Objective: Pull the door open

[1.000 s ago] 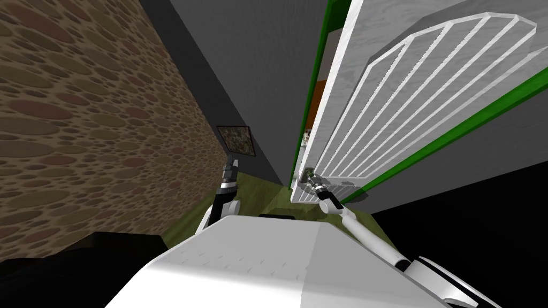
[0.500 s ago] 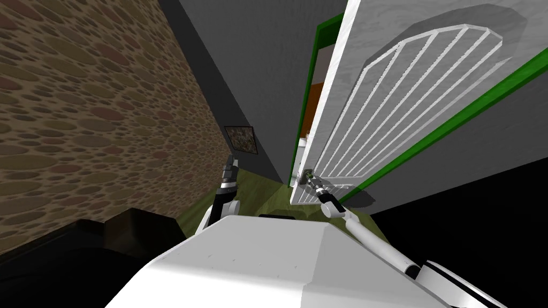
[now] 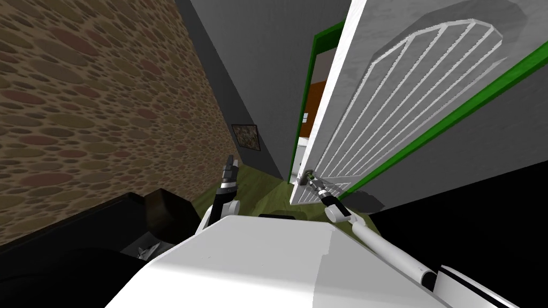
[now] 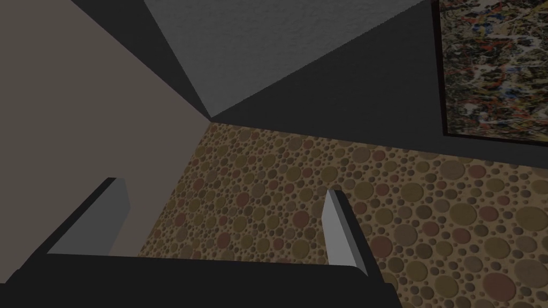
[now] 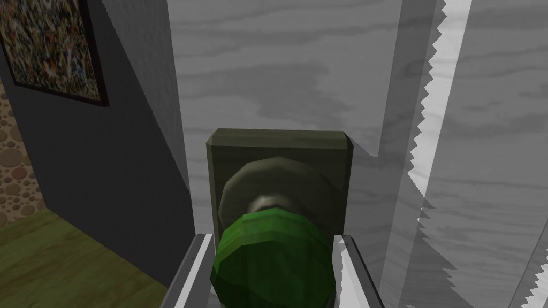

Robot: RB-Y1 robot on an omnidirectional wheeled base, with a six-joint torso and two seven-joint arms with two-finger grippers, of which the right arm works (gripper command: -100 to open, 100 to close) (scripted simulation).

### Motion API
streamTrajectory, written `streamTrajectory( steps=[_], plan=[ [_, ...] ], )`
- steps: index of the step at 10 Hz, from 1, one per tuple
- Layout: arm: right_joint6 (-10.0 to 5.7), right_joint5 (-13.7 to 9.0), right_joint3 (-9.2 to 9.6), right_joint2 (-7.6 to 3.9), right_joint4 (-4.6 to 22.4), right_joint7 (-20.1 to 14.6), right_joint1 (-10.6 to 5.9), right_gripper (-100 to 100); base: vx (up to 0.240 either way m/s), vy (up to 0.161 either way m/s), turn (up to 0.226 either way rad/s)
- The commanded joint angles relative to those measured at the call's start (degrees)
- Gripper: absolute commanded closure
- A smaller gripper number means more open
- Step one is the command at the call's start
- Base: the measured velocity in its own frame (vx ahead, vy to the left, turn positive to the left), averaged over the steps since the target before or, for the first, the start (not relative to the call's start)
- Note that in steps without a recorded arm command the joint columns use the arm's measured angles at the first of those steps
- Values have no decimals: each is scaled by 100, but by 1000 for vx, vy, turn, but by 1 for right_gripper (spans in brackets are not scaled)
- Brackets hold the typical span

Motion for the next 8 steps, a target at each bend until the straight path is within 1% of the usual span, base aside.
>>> streamTrajectory(
  steps=[1,2,3,4,6,8],
  plan=[
    [-114,30,103,-124,-65,-115,60,100,-196,-149,121],
    [-179,47,162,-201,-93,-182,87,100,-219,-104,108],
    [-109,36,132,-156,-89,-128,78,100,-103,-36,24],
    [-230,60,242,-259,-89,-230,112,100,-162,-108,139],
    [-361,80,344,-374,-92,-331,132,100,-247,-122,202],
    [-505,102,455,-501,-95,-440,154,100,-168,-118,144]
  ],
)
